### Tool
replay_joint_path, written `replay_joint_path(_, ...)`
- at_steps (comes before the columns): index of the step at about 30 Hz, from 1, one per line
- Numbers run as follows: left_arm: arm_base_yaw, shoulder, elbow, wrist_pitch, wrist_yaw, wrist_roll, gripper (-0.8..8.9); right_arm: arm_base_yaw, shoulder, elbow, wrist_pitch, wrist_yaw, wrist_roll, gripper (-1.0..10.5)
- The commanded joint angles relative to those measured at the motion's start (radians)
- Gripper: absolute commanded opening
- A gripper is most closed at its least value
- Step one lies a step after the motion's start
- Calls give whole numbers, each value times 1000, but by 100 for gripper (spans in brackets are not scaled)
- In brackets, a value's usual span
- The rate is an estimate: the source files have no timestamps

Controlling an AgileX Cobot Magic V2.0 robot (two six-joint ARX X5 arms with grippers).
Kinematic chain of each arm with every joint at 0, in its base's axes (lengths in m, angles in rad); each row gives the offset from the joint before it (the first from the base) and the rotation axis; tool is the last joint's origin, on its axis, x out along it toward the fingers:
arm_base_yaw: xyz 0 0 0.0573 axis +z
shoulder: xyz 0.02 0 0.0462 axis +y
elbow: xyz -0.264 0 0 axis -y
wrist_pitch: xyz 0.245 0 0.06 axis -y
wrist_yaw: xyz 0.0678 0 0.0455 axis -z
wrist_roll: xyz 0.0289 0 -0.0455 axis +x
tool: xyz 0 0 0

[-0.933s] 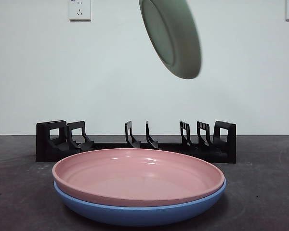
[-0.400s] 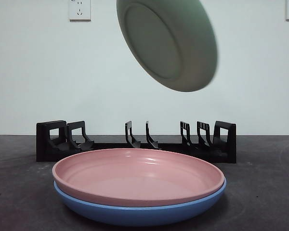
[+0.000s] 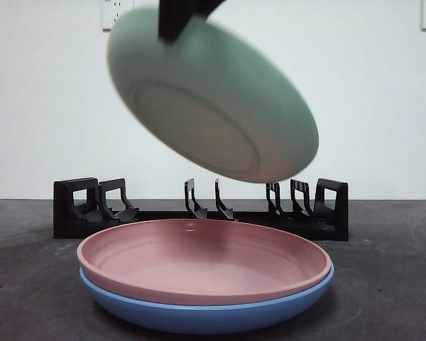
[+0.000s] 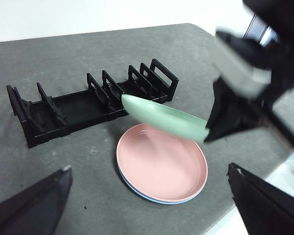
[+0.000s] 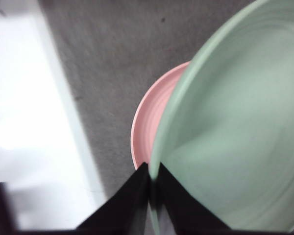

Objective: Place the plate

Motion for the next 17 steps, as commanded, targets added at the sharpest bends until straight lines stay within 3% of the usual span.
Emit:
replay_joint_path(1, -7, 3, 15, 12, -2, 10, 496, 67, 13, -47, 66, 83, 53, 11)
replay_joint_path(8, -7, 3, 15, 12, -2, 10, 496, 165, 44, -117, 112, 258, 145, 11)
replay_joint_path(17, -7, 3, 15, 8, -2, 6, 496, 175, 147, -117, 103, 259, 225, 11)
